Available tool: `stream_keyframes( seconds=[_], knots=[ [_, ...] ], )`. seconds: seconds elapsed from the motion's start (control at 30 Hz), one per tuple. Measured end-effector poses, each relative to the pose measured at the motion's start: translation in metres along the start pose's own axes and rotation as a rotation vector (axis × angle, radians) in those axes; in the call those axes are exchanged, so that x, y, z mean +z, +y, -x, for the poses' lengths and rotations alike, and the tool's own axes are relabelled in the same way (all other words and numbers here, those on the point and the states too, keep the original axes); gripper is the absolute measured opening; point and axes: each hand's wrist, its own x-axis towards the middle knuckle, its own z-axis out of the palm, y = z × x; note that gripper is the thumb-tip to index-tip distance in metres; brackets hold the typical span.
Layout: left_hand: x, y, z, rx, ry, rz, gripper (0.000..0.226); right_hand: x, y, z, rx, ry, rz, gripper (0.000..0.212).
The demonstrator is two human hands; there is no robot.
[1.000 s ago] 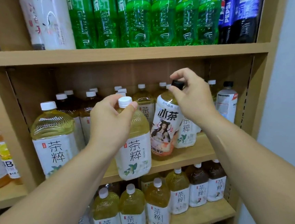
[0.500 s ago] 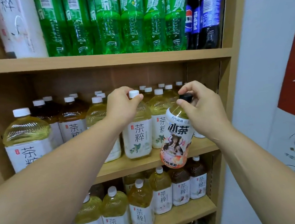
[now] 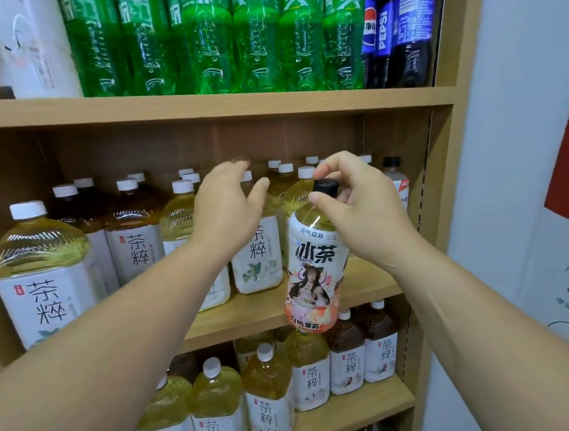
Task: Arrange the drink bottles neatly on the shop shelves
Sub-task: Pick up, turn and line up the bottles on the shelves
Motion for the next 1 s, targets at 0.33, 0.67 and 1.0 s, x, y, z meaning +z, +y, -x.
stream_keyframes(
  seconds=[0.33,0.67,1.0],
  knots=[
    [-0.027,-0.021,0.115,-0.21,-0.21,0.417,0.063,0.046,-0.05,-0.006,-0.084,-0.145,-0.108,0.023],
    [-0.078,-0.086,0.13,-0.419,0.162,0.278,0.051,0.089,0.002,-0.007,0.107,-0.167,0.033,0.024],
    [-0.051,-0.112,0.094,-0.491,0.293,0.231,0.062,0.154,0.04,0.049,0.061,-0.322,0.431,0.055]
  ],
)
